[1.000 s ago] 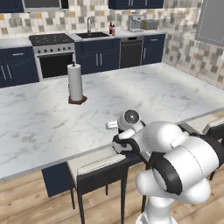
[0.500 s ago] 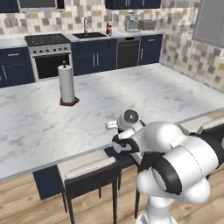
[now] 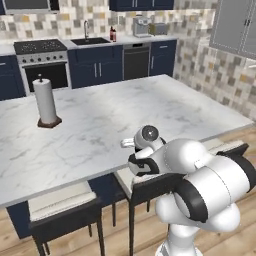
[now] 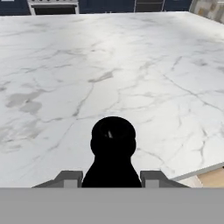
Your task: Place the large bottle from the dining counter next to the other large bottle outside the sink, and place the small bottle from the dining counter next to the other small bottle inside the sink.
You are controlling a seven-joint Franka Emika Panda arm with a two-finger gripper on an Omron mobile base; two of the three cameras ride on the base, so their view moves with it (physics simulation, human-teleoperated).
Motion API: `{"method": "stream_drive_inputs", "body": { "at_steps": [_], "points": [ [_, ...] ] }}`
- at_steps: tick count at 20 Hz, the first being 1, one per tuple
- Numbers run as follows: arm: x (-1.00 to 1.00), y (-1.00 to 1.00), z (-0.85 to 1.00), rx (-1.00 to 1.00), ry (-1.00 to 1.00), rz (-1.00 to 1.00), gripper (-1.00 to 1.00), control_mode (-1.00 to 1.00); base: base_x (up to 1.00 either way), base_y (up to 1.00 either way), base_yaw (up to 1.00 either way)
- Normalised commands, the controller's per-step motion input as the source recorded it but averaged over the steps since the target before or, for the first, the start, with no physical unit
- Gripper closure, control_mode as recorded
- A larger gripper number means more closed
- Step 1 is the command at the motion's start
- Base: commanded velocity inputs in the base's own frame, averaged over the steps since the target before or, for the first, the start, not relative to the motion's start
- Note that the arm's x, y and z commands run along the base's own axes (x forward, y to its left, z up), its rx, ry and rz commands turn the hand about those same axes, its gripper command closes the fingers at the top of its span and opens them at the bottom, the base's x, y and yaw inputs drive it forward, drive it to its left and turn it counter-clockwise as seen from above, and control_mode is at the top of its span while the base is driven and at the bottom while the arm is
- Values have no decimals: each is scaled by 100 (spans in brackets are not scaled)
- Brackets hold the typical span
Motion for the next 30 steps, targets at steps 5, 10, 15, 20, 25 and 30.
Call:
{"method": "stream_drive_inputs", "body": {
  "at_steps": [5, 10, 15, 20, 25, 30],
  "points": [
    [0, 0, 0, 0, 0, 0, 100, 100, 12, -71, 0],
    [0, 0, 0, 0, 0, 0, 100, 100, 14, -72, 0],
    [0, 0, 0, 0, 0, 0, 100, 100, 11, -74, 0],
    [0, 0, 0, 0, 0, 0, 100, 100, 6, -76, 0],
    [0, 0, 0, 0, 0, 0, 100, 100, 7, -77, 0],
    [0, 0, 0, 0, 0, 0, 100, 100, 6, -76, 0]
  ]
}}
